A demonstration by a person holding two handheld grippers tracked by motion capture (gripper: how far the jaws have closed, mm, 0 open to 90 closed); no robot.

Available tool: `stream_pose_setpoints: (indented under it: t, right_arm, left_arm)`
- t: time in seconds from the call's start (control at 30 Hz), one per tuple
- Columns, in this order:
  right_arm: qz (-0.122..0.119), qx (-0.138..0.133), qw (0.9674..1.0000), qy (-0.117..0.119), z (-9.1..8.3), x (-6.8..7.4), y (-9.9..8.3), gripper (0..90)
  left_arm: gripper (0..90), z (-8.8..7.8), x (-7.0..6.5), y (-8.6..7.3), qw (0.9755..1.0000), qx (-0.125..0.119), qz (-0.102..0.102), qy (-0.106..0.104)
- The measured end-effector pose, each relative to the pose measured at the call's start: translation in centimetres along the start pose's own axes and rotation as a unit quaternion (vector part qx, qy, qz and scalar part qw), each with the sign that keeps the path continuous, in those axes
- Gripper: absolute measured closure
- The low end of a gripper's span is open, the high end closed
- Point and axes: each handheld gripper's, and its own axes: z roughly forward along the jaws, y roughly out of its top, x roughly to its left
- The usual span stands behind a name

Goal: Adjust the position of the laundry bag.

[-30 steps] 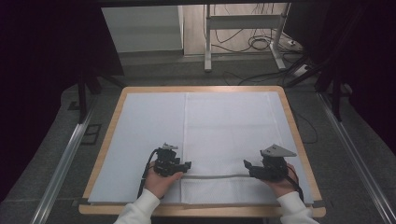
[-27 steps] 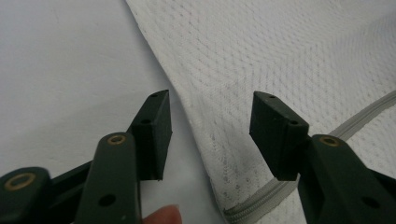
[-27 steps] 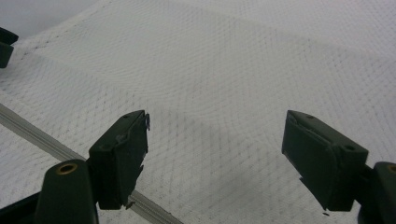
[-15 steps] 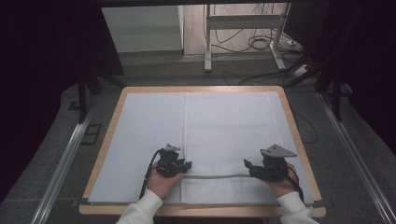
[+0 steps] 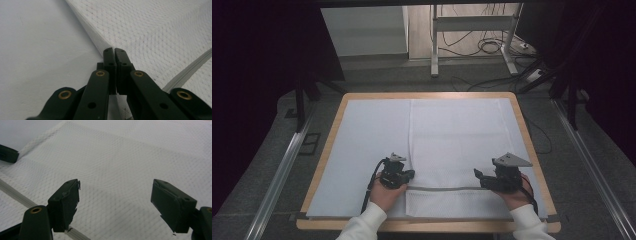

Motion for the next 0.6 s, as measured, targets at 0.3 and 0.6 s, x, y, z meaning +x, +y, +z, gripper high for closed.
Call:
stream_pose_setpoints:
  t: [0.3,0.6]
  right_arm:
    - [0.038,0.026,0.9989,-0.011,-1.7,-3.2,2.1,23.9]
    - [0.061,0.055,0.996,-0.036,-1.2,-5.5,4.7,29.0]
  left_arm:
    - [89.9,0.0,0.0,0.1,1.0,-0.003,0.003,-0.004]
    - [89.9,-0.1,0.2,0.2,0.9999,-0.004,0.004,-0.013]
